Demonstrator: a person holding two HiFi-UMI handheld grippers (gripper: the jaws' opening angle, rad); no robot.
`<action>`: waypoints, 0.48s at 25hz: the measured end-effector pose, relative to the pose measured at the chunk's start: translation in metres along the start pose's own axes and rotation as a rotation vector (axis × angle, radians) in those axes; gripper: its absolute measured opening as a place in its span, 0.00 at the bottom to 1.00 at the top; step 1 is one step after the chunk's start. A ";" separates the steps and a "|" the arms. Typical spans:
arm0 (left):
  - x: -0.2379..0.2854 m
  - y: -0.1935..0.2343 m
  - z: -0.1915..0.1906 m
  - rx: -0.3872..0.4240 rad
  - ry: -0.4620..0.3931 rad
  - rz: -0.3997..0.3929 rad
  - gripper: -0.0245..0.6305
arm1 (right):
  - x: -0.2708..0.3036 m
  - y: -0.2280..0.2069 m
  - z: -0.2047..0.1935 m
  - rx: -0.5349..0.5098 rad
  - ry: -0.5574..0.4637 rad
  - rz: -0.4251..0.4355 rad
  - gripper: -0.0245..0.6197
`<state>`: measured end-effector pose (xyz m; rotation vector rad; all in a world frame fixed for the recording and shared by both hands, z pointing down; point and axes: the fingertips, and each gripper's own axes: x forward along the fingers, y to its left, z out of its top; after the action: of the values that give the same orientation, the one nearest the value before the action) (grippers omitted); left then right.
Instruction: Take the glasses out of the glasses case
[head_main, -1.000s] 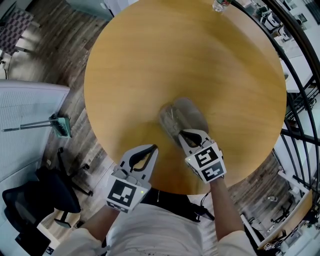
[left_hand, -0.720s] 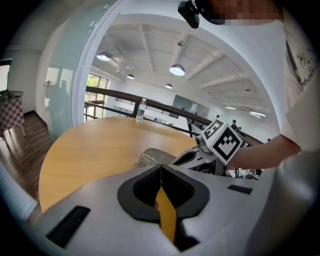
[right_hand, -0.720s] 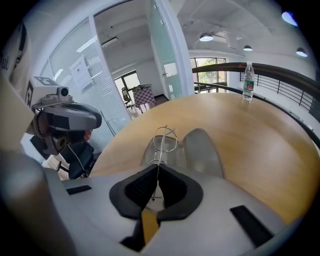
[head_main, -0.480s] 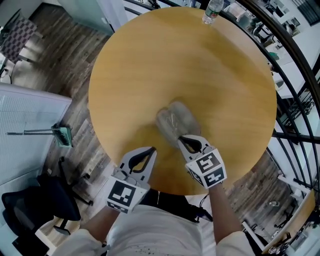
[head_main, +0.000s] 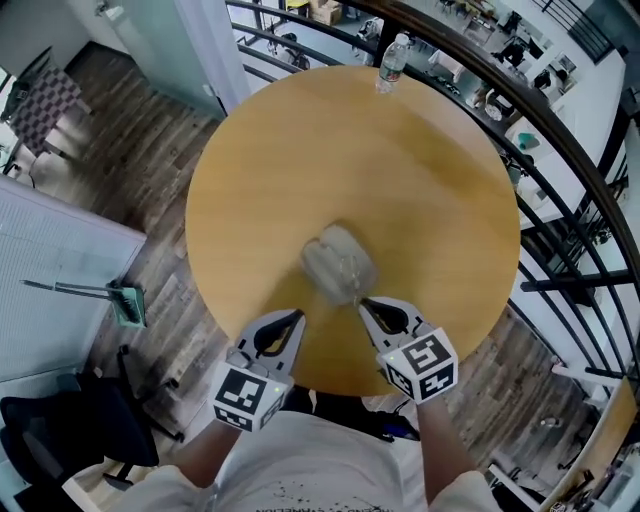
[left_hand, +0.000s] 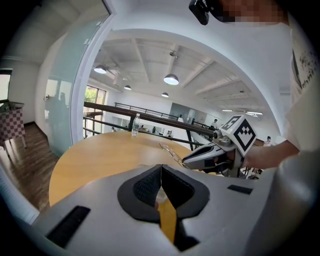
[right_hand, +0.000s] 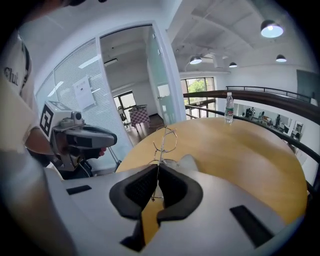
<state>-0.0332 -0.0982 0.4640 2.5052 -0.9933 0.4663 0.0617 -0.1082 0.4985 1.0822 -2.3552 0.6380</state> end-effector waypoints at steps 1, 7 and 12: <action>-0.003 -0.003 0.003 0.007 -0.005 -0.001 0.07 | -0.008 0.002 0.004 0.005 -0.017 -0.007 0.09; -0.018 -0.024 0.024 0.039 -0.048 -0.004 0.07 | -0.050 0.012 0.013 0.020 -0.085 -0.047 0.09; -0.024 -0.036 0.037 0.071 -0.064 -0.015 0.07 | -0.076 0.019 0.020 0.036 -0.127 -0.077 0.09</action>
<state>-0.0187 -0.0782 0.4120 2.6038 -0.9969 0.4261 0.0865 -0.0657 0.4346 1.2565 -2.4035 0.6024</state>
